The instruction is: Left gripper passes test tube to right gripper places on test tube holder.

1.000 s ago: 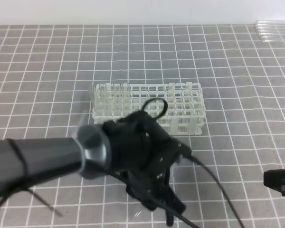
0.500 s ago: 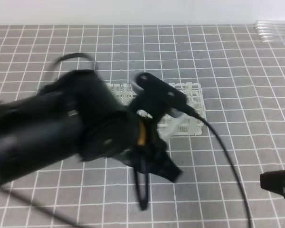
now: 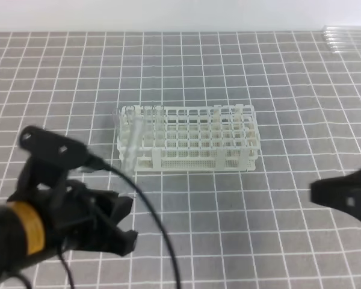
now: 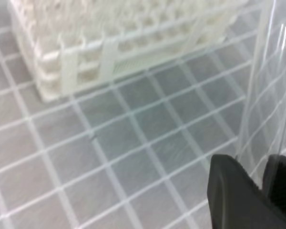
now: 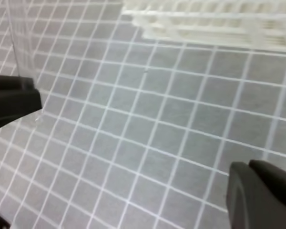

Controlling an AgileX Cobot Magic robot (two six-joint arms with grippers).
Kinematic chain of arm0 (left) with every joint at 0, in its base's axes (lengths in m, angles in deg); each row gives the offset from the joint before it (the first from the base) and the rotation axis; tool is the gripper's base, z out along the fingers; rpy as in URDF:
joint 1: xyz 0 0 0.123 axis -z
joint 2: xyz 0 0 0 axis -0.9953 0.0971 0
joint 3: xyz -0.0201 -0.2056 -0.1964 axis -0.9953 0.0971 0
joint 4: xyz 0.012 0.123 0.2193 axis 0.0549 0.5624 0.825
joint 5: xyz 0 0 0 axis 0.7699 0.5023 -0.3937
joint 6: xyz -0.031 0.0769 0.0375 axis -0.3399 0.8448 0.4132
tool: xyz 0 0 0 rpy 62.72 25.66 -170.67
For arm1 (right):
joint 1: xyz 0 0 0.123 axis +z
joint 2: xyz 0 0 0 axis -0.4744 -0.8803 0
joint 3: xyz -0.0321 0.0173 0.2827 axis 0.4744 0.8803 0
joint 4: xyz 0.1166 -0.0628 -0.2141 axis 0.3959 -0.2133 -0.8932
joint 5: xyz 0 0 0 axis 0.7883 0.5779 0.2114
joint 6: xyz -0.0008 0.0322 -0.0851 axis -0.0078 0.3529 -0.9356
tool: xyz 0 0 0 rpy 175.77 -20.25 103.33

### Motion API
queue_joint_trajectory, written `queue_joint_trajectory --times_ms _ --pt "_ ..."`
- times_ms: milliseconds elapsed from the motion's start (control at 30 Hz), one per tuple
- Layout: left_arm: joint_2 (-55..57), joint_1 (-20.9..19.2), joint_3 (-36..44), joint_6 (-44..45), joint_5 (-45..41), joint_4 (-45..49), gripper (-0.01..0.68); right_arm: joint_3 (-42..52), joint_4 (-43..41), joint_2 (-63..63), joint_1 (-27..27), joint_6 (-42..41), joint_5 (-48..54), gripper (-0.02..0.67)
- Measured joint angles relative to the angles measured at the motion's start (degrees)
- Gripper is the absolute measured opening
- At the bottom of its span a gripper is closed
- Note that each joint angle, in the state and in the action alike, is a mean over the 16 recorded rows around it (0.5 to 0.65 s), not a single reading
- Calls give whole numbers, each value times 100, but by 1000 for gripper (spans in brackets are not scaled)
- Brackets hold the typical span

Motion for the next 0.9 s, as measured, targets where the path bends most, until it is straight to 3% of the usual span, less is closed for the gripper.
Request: queue_joint_trajectory --times_ms 233,467,667,900 --pt "-529 -189 1025 -274 1802 -1 58 -686 -132 -787 1048 34 -408 -13" --pt "-612 -209 1512 -315 3173 7 24 -1268 -618 -1292 2069 111 -1063 -13" --pt "-606 -207 1625 -227 3674 14 30 -1361 -1123 -1156 2685 136 -1888 -13" --pt "-605 -206 1629 -117 3810 14 47 -633 -1447 -506 3409 -217 -3692 -13"
